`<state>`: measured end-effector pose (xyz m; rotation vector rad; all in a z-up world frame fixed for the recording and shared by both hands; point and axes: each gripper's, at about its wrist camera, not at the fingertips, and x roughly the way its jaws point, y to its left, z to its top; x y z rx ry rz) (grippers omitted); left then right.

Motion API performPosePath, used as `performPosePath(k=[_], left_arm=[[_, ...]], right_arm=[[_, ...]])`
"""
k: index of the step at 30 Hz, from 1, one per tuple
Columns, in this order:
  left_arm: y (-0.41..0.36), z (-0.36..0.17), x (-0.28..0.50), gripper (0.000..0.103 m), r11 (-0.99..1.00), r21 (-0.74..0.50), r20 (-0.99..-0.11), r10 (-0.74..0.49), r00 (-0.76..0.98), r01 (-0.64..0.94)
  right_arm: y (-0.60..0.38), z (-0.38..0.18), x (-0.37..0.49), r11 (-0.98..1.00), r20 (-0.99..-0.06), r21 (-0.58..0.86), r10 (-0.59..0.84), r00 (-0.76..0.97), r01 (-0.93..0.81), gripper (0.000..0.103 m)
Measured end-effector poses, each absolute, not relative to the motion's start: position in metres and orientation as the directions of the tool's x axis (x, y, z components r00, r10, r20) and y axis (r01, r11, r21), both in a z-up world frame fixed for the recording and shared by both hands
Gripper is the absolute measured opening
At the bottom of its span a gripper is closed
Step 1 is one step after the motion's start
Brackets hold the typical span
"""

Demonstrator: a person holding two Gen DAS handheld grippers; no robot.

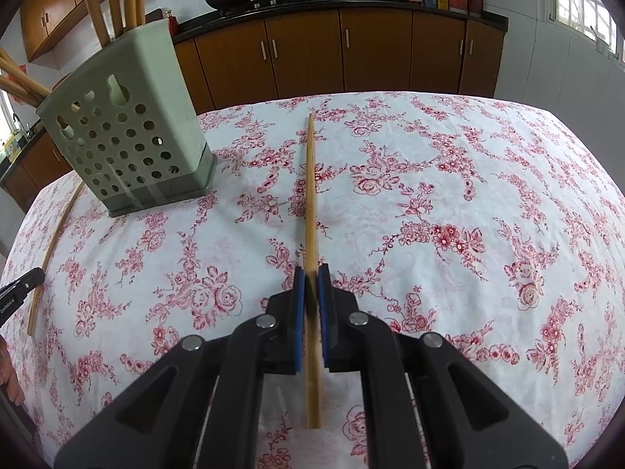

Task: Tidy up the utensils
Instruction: 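Move the left gripper to the last loose chopstick and grasp it while the right gripper grasps one, then lift the left gripper's chopstick toward the holder while the right gripper lifts its chopstick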

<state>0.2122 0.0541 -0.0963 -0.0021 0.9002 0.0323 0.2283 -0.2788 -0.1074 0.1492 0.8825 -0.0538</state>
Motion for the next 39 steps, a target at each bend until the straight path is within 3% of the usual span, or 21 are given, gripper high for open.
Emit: performPosePath(k=[15,39], left_arm=[[0.059,-0.086,0.182,0.007,1.0,-0.004,-0.786,0.012,0.618,-0.024],[0.069,0.028,0.156,0.007,0.992,-0.122,-0.559,-0.053,0.827,-0.018]], right_arm=[[-0.289,-0.094,0.201,0.987,-0.745,0.129,0.034,0.667,0.094,0.008],[-0.306,0.011,0.174,0.983,-0.502,0.164,0.015,0.865,0.079,0.008]])
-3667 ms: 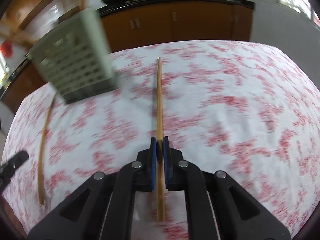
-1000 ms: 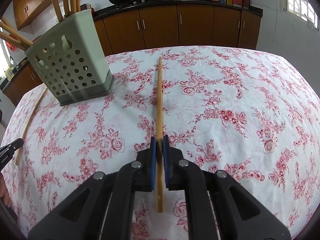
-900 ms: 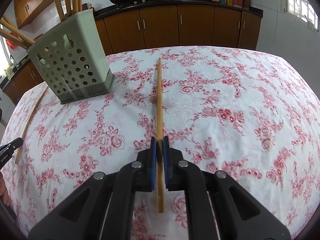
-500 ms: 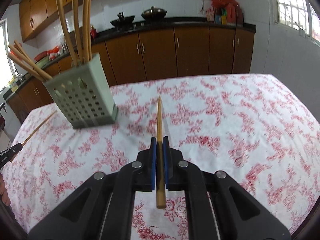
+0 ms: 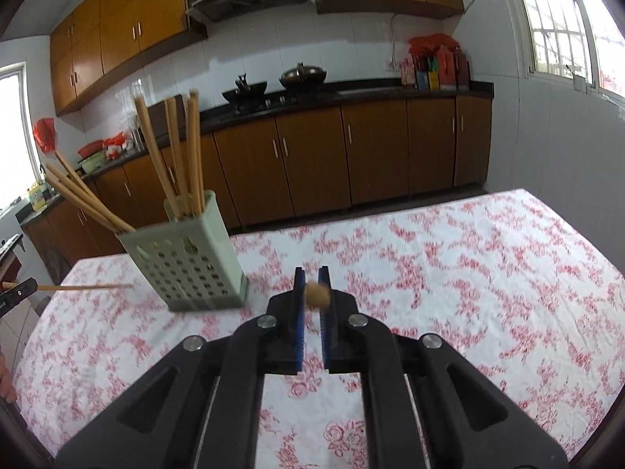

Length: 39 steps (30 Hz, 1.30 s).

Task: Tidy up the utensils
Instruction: 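Lift the left gripper's chopstick toward the holder while the right gripper lifts its chopstick, then insert the left gripper's chopstick into the holder while the right gripper inserts its chopstick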

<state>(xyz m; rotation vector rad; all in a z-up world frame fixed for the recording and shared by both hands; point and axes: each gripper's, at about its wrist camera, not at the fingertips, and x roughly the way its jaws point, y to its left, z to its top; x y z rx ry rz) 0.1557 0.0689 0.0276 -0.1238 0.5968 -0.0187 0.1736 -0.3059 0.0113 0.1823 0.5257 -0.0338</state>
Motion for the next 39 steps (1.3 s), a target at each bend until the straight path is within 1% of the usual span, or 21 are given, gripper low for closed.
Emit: performPosePath(k=[6,14,20,31,36,39], left_arm=[[0.067,0.046,0.153,0.007,0.992,-0.126,-0.515,-0.059,0.855,-0.008],[0.063,0.057,0.153,0.007,0.992,-0.123,-0.493,-0.057,0.868,-0.004],[0.055,0.076,0.149,0.007,0.994,-0.111,-0.457,-0.073,0.886,0.024],[0.027,0.126,0.13,0.007,0.983,-0.124,-0.361,-0.169,0.917,0.133],[0.008,0.151,0.126,0.007,0.974,-0.139,-0.302,-0.215,0.929,0.18],[-0.004,0.167,0.133,0.007,0.968,-0.154,-0.264,-0.232,0.936,0.196]], right_arm=[[-0.301,0.033,0.173,0.987,-0.448,0.152,0.016,0.894,0.058,0.008],[-0.295,0.044,0.174,0.99,-0.428,0.137,0.026,0.903,0.037,0.008],[-0.287,0.068,0.17,0.993,-0.397,0.119,0.045,0.917,0.002,0.008],[-0.275,0.121,0.151,0.972,-0.385,0.192,0.201,0.901,-0.135,0.008],[-0.268,0.155,0.144,0.951,-0.334,0.229,0.278,0.9,-0.209,0.008],[-0.261,0.173,0.147,0.951,-0.304,0.214,0.283,0.91,-0.224,0.008]])
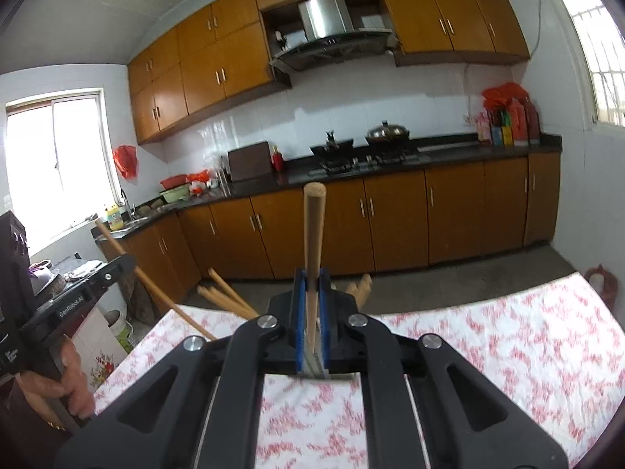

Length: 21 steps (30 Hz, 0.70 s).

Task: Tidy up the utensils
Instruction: 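Insert the left gripper's chopstick into the holder while the right gripper inserts its chopstick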

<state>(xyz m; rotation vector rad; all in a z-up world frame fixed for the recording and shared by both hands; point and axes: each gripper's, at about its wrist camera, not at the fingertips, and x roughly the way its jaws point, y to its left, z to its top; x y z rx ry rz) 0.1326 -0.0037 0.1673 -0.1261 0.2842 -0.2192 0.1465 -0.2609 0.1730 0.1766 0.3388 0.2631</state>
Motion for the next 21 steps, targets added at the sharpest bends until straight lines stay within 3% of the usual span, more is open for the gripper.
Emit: performPosePath(k=[5,10,21], left_arm=[[-0.017,0.184,0.149,0.007,0.965,-0.173,-0.221,-0.232,0.947,0.196],[-0.027,0.188,0.168,0.007,0.973,-0.165,-0.173,-0.19,0.966,0.162],[-0.038,0.15,0.209,0.007,0.974,-0.185,-0.229,-0.17,0.958,0.129]], right_arm=[[-0.245,0.19,0.165,0.959,-0.278,0.169,0.269,0.922,-0.229,0.008],[-0.244,0.182,0.196,0.962,-0.314,0.182,0.255,0.915,-0.206,0.008],[-0.236,0.154,0.239,0.964,-0.388,0.182,0.253,0.886,-0.195,0.008]])
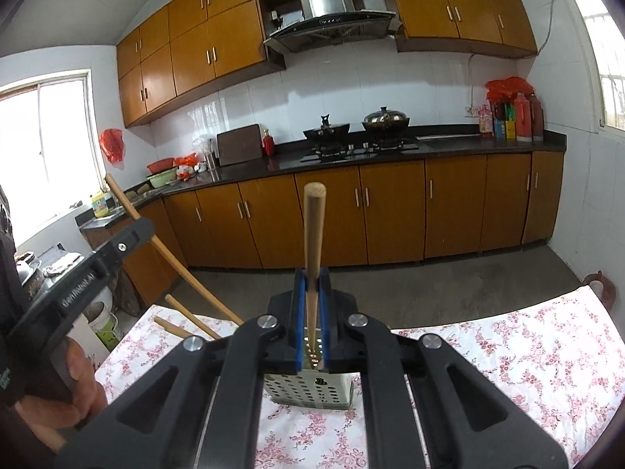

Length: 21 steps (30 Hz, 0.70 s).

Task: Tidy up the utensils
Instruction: 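Insert the left gripper's chopstick into the holder while the right gripper inserts its chopstick, then open both grippers wide to release the chopsticks into the holder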

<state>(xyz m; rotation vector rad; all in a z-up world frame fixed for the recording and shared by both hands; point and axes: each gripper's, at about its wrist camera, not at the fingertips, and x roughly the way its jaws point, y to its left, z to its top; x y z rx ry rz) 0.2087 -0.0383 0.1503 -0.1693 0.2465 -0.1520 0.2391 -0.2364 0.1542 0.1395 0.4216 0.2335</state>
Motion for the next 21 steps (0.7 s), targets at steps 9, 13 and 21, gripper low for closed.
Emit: performPosePath(k=[9,13,21], left_arm=[[-0.041,0.131,0.22,0.007,0.973,-0.186,-0.271,-0.185,0.944,0.137],[-0.04,0.129,0.223,0.007,0.972,-0.188,-0.283,-0.192,0.94,0.142],[-0.034,0.138,0.221,0.008,0.967,-0.199,-0.278,-0.21,0.937,0.158]], right_arm=[[-0.224,0.135,0.258,0.965,-0.433,0.18,0.252,0.865,-0.191,0.008],[-0.221,0.131,0.259,0.966,-0.439,0.175,0.248,0.863,-0.189,0.008],[-0.219,0.133,0.254,0.976,-0.427,0.146,0.207,0.88,-0.158,0.03]])
